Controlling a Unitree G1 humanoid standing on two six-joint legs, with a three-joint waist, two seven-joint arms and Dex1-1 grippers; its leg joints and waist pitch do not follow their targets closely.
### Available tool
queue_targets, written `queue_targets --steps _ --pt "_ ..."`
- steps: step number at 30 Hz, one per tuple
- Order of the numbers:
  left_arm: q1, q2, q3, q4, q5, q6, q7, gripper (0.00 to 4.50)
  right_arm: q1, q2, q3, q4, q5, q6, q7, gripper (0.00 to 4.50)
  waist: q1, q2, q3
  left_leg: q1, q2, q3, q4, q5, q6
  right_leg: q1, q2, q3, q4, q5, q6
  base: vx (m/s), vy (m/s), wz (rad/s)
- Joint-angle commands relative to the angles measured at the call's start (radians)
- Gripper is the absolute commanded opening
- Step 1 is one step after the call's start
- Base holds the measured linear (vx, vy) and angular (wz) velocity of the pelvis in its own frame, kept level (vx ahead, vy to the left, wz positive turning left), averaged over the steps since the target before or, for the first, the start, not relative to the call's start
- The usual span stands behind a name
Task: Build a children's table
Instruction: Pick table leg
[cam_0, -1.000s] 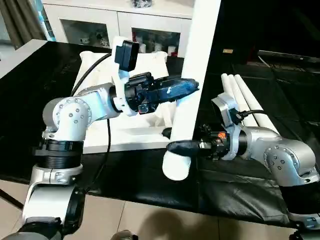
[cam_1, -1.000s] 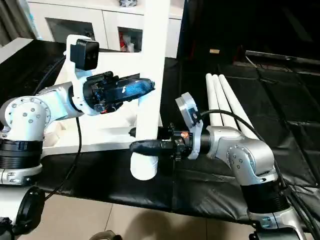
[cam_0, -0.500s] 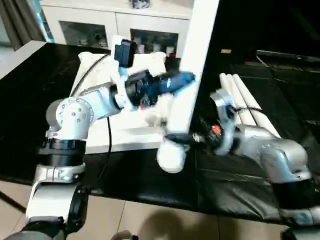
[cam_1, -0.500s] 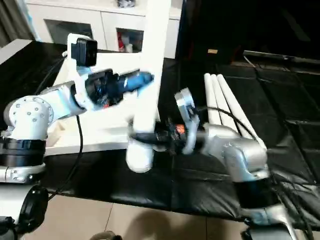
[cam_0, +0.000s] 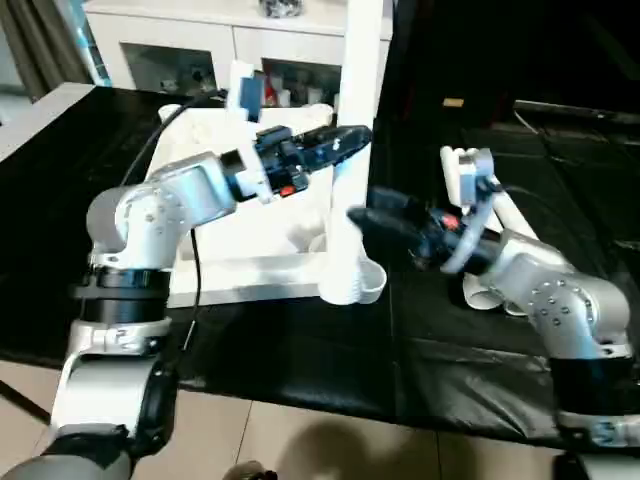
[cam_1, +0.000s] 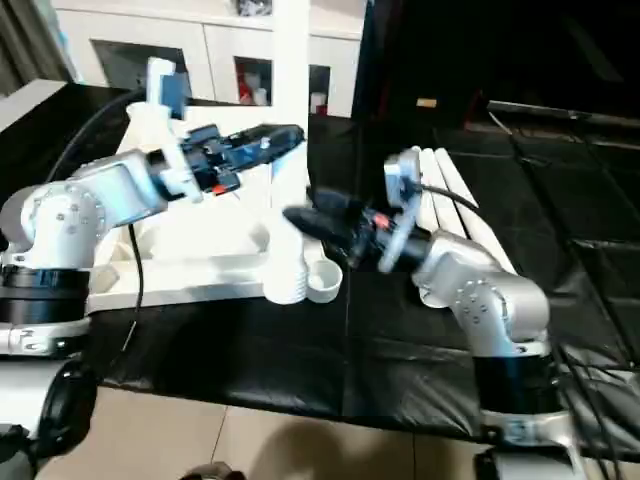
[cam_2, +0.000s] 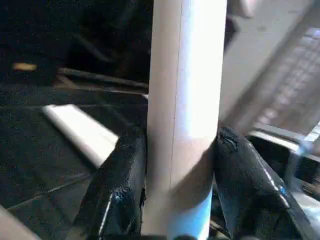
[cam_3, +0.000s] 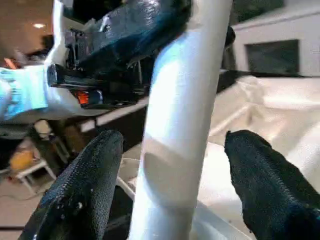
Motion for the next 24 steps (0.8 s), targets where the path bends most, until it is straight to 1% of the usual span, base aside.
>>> queue_targets --steps 1,2,3,4,5,6,7,8,9,10,13,14,16,17,19,20,22,23,24 --pt "-0.036 -0.008 0.023 -0.036 -0.001 0.005 0.044 1.77 0.009 0.002 -0.018 -0.015 -0.013 0.024 -0.053 3.49 0.002 -0.007 -0.079 0.021 0.072 -0.030 -0.069 -0.070 -0.008 0.048 -0.098 0.050 -0.068 -0.068 -0.233 0.000 0.000 0.00" --pt "-0.042 -0.022 0.036 -0.043 -0.013 0.016 0.077 1.77 0.010 -0.004 -0.020 -0.013 -0.016 0.034 -0.073 3.49 0.002 -0.007 -0.079 0.021 0.072 -0.029 -0.069 -0.072 -0.009 0.048 -0.097 0.050 -0.068 -0.070 -0.233 0.000 0.000 0.00" --pt "-0.043 -0.024 0.037 -0.043 -0.014 0.018 0.083 1.77 0.010 -0.013 -0.017 -0.012 -0.022 0.035 -0.072 3.49 0.002 -0.007 -0.079 0.021 0.072 -0.029 -0.069 -0.072 -0.010 0.047 -0.097 0.050 -0.069 -0.069 -0.232 0.000 0.000 0.00" --pt "-0.045 -0.025 0.039 -0.042 -0.014 0.022 0.090 1.77 0.009 -0.024 -0.011 -0.012 -0.031 0.040 -0.073 3.49 0.003 -0.008 -0.078 0.022 0.070 -0.028 -0.068 -0.072 -0.009 0.047 -0.096 0.051 -0.070 -0.066 -0.228 0.000 0.000 0.00" --pt "-0.047 -0.025 0.039 -0.041 -0.013 0.025 0.093 1.77 0.007 -0.031 -0.007 -0.011 -0.037 0.043 -0.075 3.49 0.003 -0.007 -0.078 0.019 0.069 -0.029 -0.068 -0.070 -0.007 0.048 -0.096 0.051 -0.070 -0.063 -0.224 0.000 0.000 0.00" --pt "-0.047 -0.026 0.039 -0.041 -0.012 0.025 0.098 1.77 0.004 -0.039 -0.003 -0.008 -0.042 0.051 -0.075 3.49 0.003 -0.006 -0.077 0.019 0.069 -0.029 -0.068 -0.073 -0.007 0.047 -0.095 0.051 -0.072 -0.069 -0.221 0.000 0.000 0.00" --pt "-0.047 -0.026 0.040 -0.040 -0.012 0.025 0.101 1.77 0.001 -0.044 -0.001 -0.006 -0.045 0.057 -0.076 3.49 0.003 -0.007 -0.077 0.020 0.069 -0.029 -0.069 -0.076 -0.007 0.048 -0.095 0.051 -0.073 -0.076 -0.216 0.000 0.000 0.00" --pt "-0.047 -0.028 0.040 -0.041 -0.013 0.026 0.102 1.77 -0.002 -0.047 0.000 -0.003 -0.047 0.062 -0.078 3.49 0.003 -0.006 -0.077 0.019 0.069 -0.030 -0.069 -0.075 -0.009 0.049 -0.095 0.051 -0.073 -0.079 -0.213 0.000 0.000 0.00" --pt "-0.047 -0.028 0.040 -0.043 -0.016 0.029 0.099 1.77 -0.006 -0.050 0.001 0.002 -0.049 0.065 -0.077 3.49 0.003 -0.006 -0.077 0.019 0.069 -0.029 -0.069 -0.075 -0.009 0.049 -0.095 0.051 -0.073 -0.079 -0.212 0.000 0.000 0.00" --pt "-0.047 -0.031 0.042 -0.049 -0.025 0.036 0.096 1.77 -0.015 -0.054 0.004 0.013 -0.049 0.073 -0.078 3.49 0.002 -0.005 -0.077 0.020 0.070 -0.030 -0.069 -0.077 -0.010 0.047 -0.095 0.051 -0.073 -0.078 -0.214 0.000 0.000 0.00" --pt "-0.045 -0.028 0.033 -0.058 -0.029 0.037 0.078 1.77 -0.024 -0.059 0.014 0.024 -0.043 0.074 -0.053 3.49 0.001 -0.004 -0.077 0.020 0.069 -0.030 -0.069 -0.083 -0.009 0.048 -0.095 0.051 -0.074 -0.079 -0.218 0.000 0.000 0.00" --pt "-0.045 -0.023 0.018 -0.067 -0.033 0.045 0.057 1.77 -0.038 -0.071 0.041 0.038 -0.043 0.049 0.006 3.49 0.000 -0.006 -0.077 0.019 0.069 -0.030 -0.068 -0.087 -0.009 0.049 -0.095 0.050 -0.074 -0.081 -0.219 0.000 0.000 0.00" --pt "-0.047 -0.019 0.006 -0.070 -0.034 0.046 0.039 1.77 -0.041 -0.083 0.064 0.044 -0.060 0.030 0.036 3.49 0.001 -0.011 -0.076 0.019 0.069 -0.029 -0.068 -0.084 -0.003 0.049 -0.095 0.050 -0.074 -0.084 -0.219 0.000 0.000 0.00" --pt "-0.048 -0.014 -0.002 -0.071 -0.032 0.044 0.028 1.77 -0.042 -0.089 0.075 0.047 -0.068 0.021 0.049 3.49 0.002 -0.009 -0.076 0.019 0.071 -0.029 -0.068 -0.081 -0.001 0.048 -0.096 0.051 -0.074 -0.083 -0.218 0.000 0.000 0.00" --pt "-0.050 -0.011 -0.009 -0.071 -0.032 0.042 0.017 1.77 -0.044 -0.095 0.085 0.051 -0.072 0.013 0.074 3.49 0.001 -0.013 -0.076 0.019 0.072 -0.029 -0.068 -0.073 0.004 0.049 -0.097 0.051 -0.071 -0.072 -0.222 0.000 0.000 0.00" --pt "-0.050 -0.008 -0.014 -0.075 -0.033 0.040 0.004 1.77 -0.048 -0.099 0.091 0.055 -0.072 0.016 0.087 3.49 0.001 -0.011 -0.075 0.019 0.071 -0.029 -0.068 -0.072 0.008 0.048 -0.096 0.051 -0.072 -0.071 -0.225 0.000 0.000 0.00" --pt "-0.049 -0.003 -0.022 -0.086 -0.041 0.036 -0.027 1.77 -0.060 -0.106 0.100 0.065 -0.063 0.030 0.122 3.49 0.001 -0.014 -0.075 0.019 0.070 -0.029 -0.067 -0.078 0.011 0.049 -0.097 0.050 -0.073 -0.084 -0.228 0.000 0.000 0.00" --pt "-0.047 -0.002 -0.026 -0.097 -0.048 0.039 -0.042 1.77 -0.066 -0.109 0.098 0.069 -0.044 0.050 0.142 3.49 0.002 -0.015 -0.075 0.020 0.071 -0.028 -0.067 -0.078 0.012 0.048 -0.098 0.050 -0.074 -0.091 -0.230 0.000 0.000 0.00" --pt "-0.046 -0.001 -0.027 -0.103 -0.052 0.042 -0.052 1.77 -0.072 -0.112 0.099 0.076 -0.031 0.061 0.160 3.49 0.003 -0.013 -0.076 0.020 0.073 -0.029 -0.068 -0.076 0.011 0.048 -0.099 0.050 -0.072 -0.091 -0.237 0.000 0.000 0.00"
